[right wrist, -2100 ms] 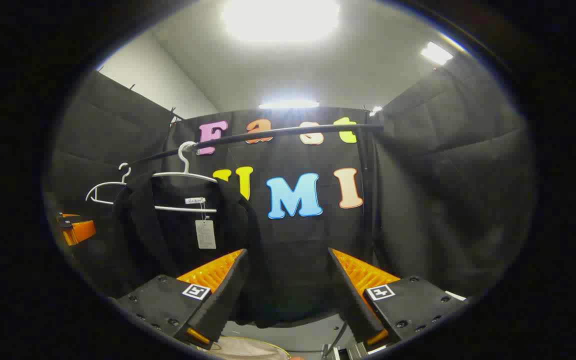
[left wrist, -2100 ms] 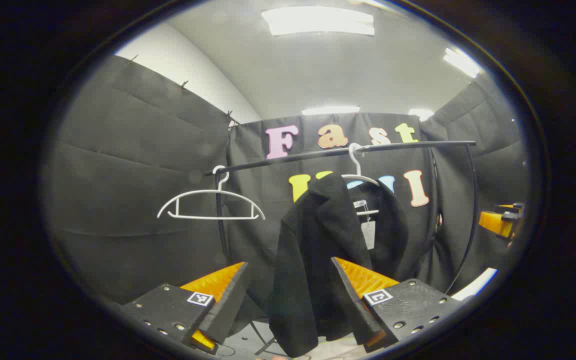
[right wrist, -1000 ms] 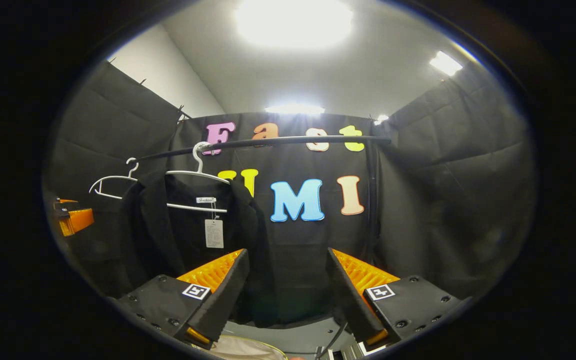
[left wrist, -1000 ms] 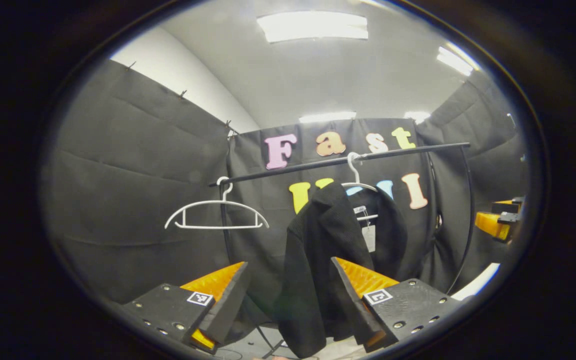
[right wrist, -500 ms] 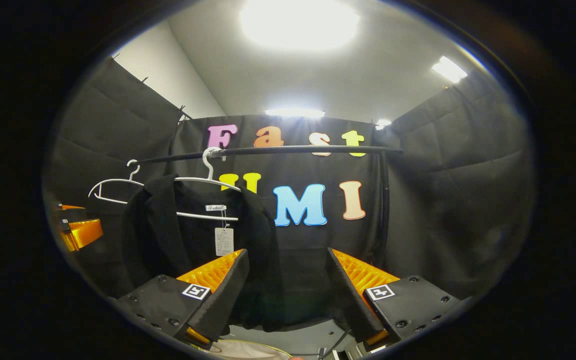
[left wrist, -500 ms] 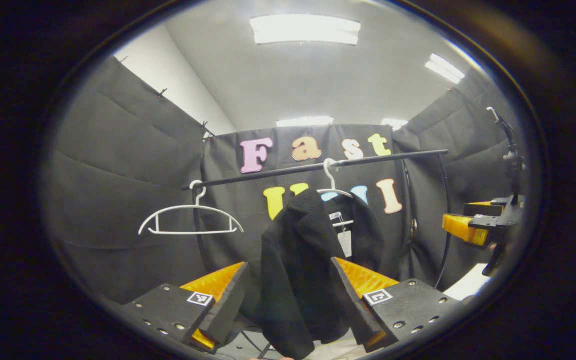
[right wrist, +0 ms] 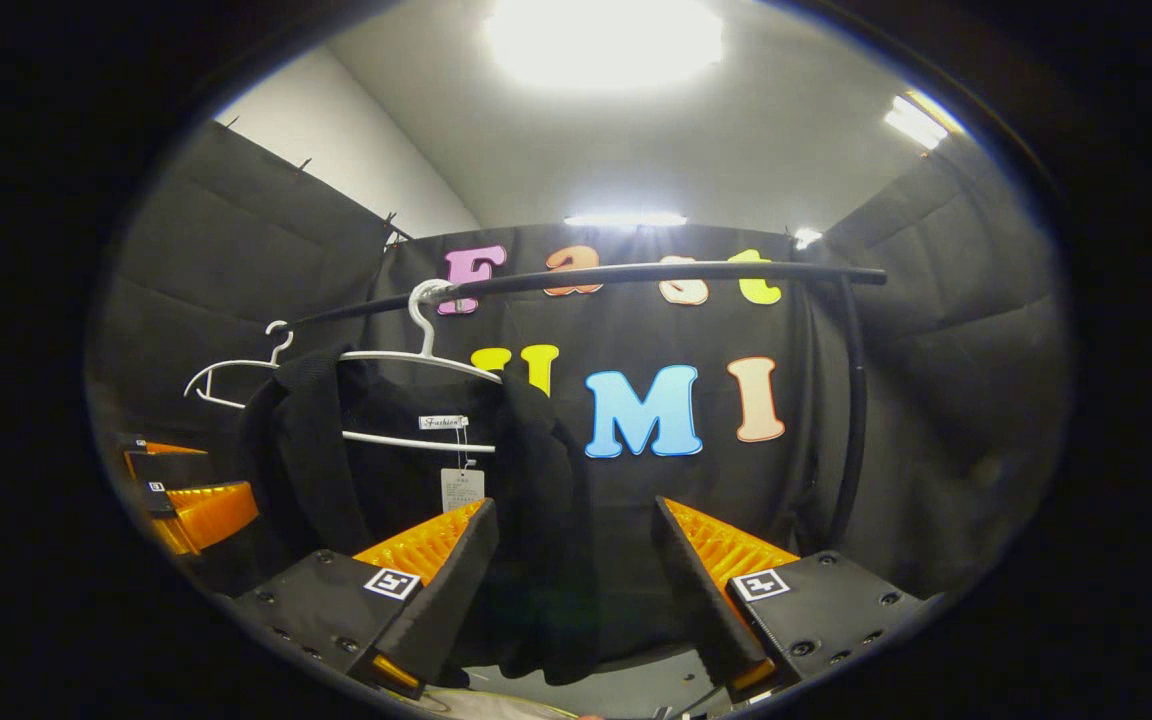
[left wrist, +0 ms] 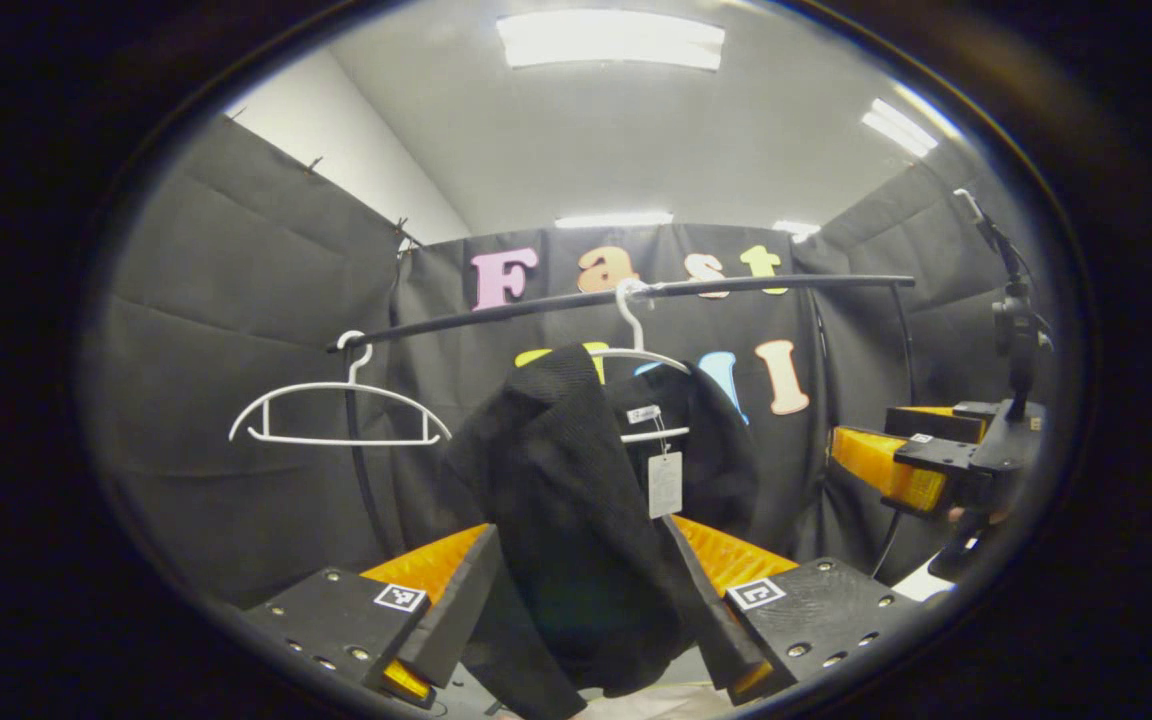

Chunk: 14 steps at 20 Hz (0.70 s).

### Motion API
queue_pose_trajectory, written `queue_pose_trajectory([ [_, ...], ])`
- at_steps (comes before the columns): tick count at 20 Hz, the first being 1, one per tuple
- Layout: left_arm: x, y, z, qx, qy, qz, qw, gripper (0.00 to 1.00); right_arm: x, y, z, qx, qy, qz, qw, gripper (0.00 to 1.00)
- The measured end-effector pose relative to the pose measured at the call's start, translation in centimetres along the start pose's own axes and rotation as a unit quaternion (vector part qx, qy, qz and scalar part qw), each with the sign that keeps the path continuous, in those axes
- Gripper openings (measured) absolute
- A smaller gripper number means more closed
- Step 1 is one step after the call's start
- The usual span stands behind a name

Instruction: Grasp the clothes on the hanger with both hands and then place them into the laundry hamper below.

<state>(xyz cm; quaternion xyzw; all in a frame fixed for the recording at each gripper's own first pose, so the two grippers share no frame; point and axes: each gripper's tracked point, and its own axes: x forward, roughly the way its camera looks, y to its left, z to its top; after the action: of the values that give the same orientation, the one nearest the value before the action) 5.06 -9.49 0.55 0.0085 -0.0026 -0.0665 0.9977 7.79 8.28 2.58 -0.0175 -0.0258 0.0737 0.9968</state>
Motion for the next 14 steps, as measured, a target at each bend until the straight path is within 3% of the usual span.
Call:
queue_pose_trajectory([
  [9,5.3,-1.5,0.2,0.009,0.002,0.071,0.997,0.93,7.1,1.1,-0.8,0.013,-0.004,0.072,0.997,0.97],
  [14,7.6,-1.8,0.0,0.008,-0.001,0.100,0.995,0.94,10.7,1.5,-1.7,0.013,0.003,0.092,0.996,0.96],
])
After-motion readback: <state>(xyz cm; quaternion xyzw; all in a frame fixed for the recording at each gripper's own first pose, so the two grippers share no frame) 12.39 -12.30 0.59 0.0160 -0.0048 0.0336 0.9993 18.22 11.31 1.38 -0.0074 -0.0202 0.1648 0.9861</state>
